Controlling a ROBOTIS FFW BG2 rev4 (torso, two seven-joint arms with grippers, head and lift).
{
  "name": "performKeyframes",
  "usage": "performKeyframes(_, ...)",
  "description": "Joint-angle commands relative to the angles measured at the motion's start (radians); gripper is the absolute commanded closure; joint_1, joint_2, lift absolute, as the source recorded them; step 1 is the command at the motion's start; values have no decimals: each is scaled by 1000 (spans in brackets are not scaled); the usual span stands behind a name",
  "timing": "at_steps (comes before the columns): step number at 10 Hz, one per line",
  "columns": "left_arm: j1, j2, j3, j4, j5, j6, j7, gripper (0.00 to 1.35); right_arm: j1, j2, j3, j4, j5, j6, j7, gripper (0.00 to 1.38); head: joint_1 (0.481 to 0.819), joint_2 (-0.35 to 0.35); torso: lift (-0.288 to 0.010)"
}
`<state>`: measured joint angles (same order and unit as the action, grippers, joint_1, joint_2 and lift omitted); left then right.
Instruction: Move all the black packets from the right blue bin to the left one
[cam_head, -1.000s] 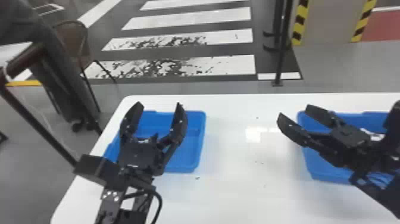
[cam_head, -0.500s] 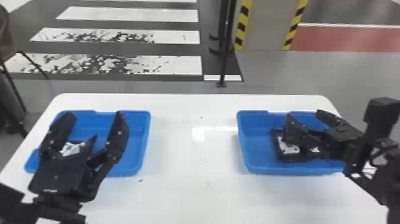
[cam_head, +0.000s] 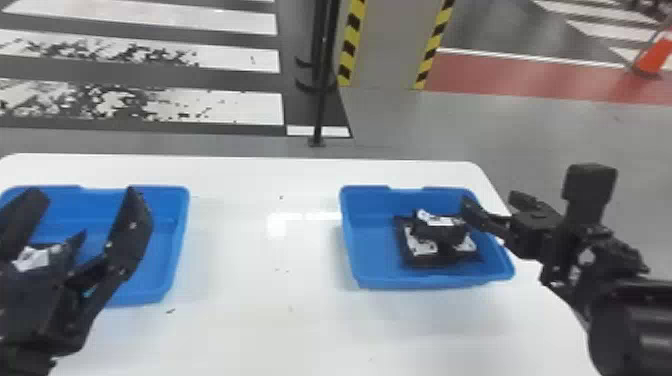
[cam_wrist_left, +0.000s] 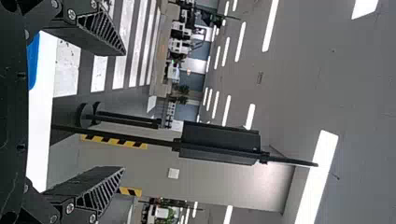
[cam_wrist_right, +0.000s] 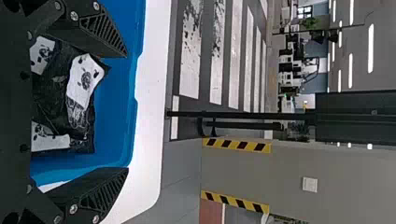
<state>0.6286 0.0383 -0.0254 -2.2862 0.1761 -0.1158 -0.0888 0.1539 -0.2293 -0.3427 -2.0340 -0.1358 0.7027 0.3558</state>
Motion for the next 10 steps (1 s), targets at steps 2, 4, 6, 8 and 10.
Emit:
performKeyframes(2,-5,3,-7,0,1,13,-2,170,-75,-16,8,136,-14,-1,8,168,695,-224,-140)
performKeyframes(4,-10,3,-7,0,5,13,-5,170,-144,-41,56,273,-44,-3,45,167,695,-228,-140)
performKeyframes(6,-13,5,-5,0,7,15,-8,170,-174,-51,107,342,-38,-13,52,159,695,-211,-140)
performKeyframes(8,-15,8,-5,0,11,22,-11,171,-183,-51,121,354,-10,2,49,159,695,-191,-140)
performKeyframes(10,-15,8,-3,0,13,30,-14,171,-206,-53,129,383,28,51,38,159,695,-192,-140)
